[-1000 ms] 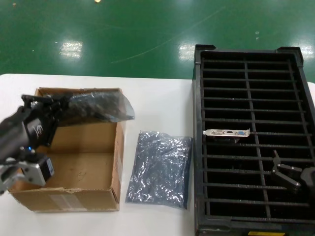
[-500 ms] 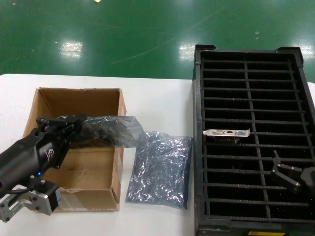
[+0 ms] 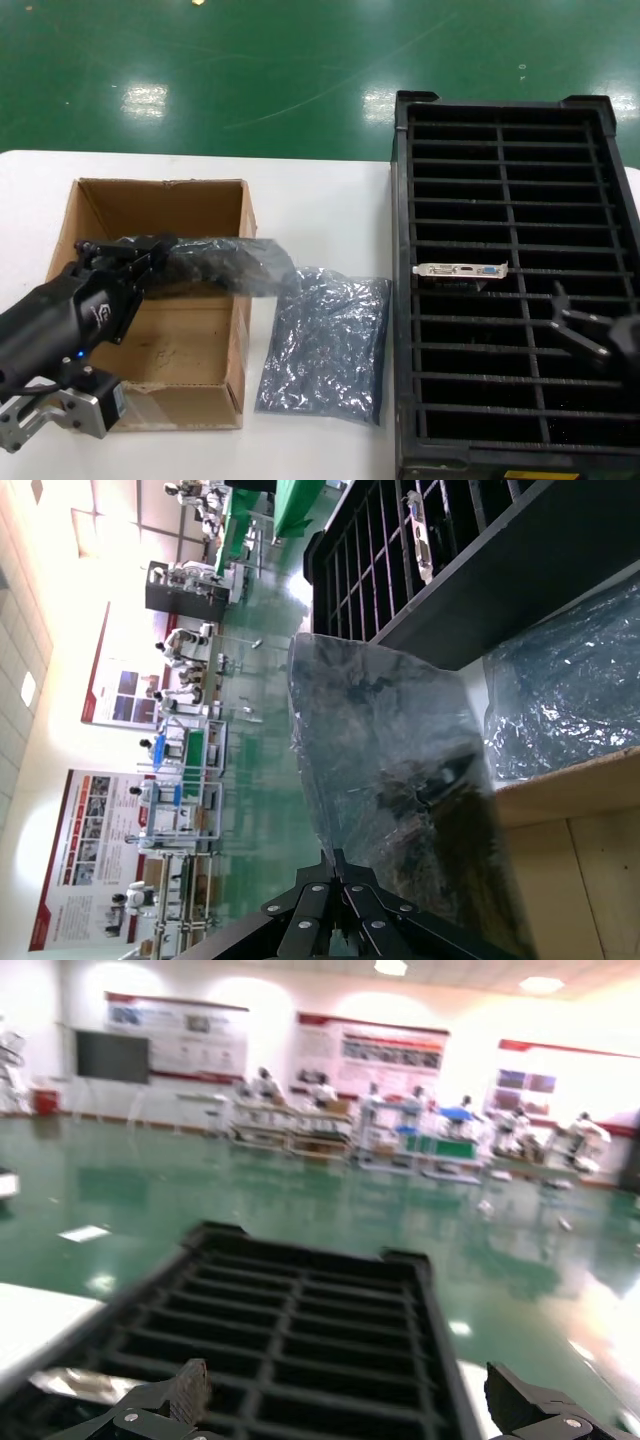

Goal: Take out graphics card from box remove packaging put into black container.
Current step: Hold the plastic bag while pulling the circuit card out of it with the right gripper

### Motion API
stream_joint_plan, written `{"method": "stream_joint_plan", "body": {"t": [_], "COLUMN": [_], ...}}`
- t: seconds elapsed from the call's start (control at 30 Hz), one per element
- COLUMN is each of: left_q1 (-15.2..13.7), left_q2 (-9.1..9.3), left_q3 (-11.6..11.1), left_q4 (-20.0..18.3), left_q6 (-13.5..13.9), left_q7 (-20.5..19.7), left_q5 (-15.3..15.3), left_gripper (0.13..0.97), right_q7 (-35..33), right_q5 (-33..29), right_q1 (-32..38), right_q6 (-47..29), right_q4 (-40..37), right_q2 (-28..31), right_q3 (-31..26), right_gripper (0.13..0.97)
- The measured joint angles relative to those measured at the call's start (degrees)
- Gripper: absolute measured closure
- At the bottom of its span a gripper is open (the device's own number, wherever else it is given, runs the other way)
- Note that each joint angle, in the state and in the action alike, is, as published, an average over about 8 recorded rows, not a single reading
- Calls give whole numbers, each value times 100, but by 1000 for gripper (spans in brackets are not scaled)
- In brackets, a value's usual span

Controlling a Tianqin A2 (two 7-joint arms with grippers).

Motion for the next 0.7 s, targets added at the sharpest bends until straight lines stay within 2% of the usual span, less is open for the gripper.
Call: {"method": "stream_joint_plan", "body": {"t": [0.17, 0.43, 0.7], "left_q1": [0, 0, 0], "left_q2": [0, 0, 0], "left_q3": [0, 0, 0], "left_q4": [0, 0, 0], "left_q6": [0, 0, 0], "left_q7": [0, 0, 0], "left_q5": [0, 0, 0], "left_gripper": [957, 957, 957], "right_q7": [-381, -753, -889], "right_q5": [66, 37, 99], "right_q1": [233, 749, 1320], "right_q6": [-402, -1005, -1749], "right_q4": [-98, -471, -1011], "right_q2": [-213, -338, -212], "right_q3": [-126, -747, -1297], "right_gripper": [132, 157, 252]}}
